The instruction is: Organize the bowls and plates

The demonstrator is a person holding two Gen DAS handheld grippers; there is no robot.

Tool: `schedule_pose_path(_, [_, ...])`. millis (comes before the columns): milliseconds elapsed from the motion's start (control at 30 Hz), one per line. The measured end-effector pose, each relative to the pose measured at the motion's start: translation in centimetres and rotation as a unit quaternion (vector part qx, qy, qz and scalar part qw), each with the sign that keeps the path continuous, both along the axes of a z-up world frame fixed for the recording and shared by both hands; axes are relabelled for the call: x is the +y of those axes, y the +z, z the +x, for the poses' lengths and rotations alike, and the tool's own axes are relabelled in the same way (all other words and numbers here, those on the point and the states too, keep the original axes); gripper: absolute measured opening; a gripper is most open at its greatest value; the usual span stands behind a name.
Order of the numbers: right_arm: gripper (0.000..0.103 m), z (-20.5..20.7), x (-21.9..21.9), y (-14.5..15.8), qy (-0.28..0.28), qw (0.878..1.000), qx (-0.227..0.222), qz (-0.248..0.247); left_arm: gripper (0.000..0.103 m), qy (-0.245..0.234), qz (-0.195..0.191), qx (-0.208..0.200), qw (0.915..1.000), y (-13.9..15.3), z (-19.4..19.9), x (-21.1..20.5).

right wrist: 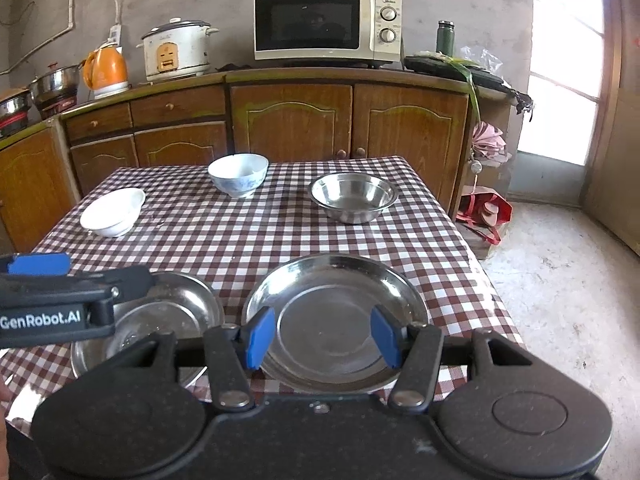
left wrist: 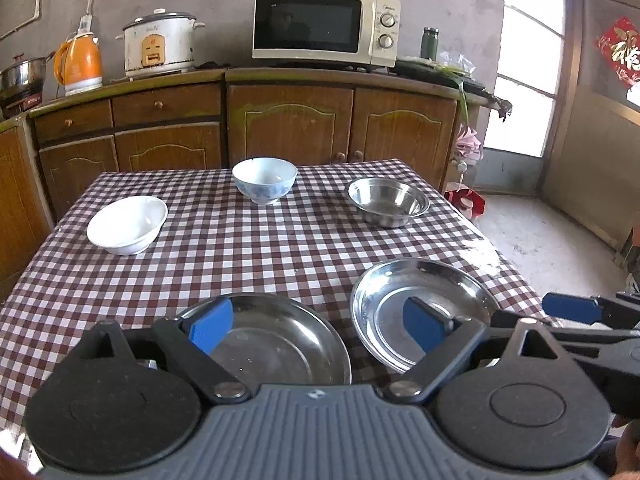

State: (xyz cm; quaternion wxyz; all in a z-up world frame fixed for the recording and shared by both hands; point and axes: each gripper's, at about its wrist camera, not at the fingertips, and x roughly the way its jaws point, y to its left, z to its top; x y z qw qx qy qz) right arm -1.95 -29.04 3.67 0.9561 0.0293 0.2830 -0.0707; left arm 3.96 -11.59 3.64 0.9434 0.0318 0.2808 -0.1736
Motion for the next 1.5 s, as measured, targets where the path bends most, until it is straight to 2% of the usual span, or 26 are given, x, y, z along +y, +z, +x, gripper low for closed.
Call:
schedule_pose_path(333, [0.067, 1.9, -0.5, -0.8, 0.001, 1.000, 0.011, -0.004, 0.095, 0.002, -0.002, 0.010, 0.9999, -0.5, 1.6, -0.7])
schedule_pose_path(933, [0.067, 3.9, -2.8, -3.4, -0.022, 0.999, 0.038, 0.009, 0.095, -0.023, 0.015, 0.041, 0.9988, -3.2, 3.5, -3.1])
schedule_pose_path(1500, [0.067, 5.2, -4.0, -4.5, -0.033, 0.998, 0.048, 0.009, 0.095, -0.035, 0.023, 0.049, 0.9979, -4.3, 4.8, -4.8])
